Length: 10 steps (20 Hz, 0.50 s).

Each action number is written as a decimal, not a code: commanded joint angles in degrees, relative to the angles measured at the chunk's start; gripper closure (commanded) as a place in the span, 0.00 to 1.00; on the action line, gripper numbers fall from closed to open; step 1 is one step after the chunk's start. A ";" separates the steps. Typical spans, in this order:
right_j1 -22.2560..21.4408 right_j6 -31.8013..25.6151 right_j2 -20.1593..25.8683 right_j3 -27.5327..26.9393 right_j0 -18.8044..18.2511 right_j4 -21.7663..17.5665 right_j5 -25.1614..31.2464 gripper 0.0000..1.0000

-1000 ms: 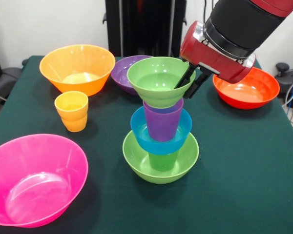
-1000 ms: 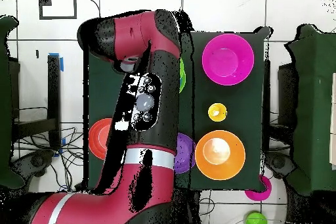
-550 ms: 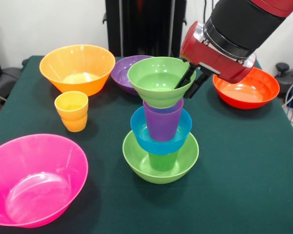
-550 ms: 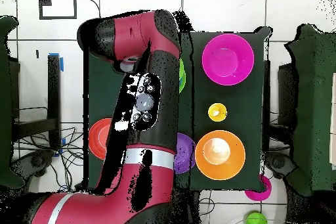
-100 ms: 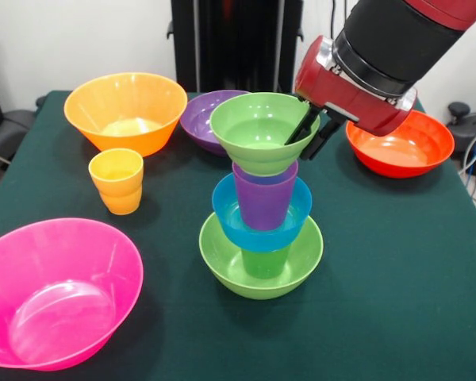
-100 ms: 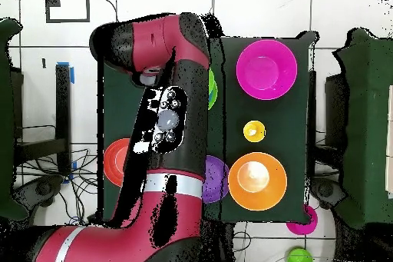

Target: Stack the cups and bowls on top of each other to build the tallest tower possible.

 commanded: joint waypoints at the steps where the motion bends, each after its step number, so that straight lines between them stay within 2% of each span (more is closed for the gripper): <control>1: 0.38 -6.59 6.81 6.11 0.80 -1.35 -3.56 1.00; 10: 0.05 -6.77 6.84 6.97 0.66 -1.52 -4.55 1.00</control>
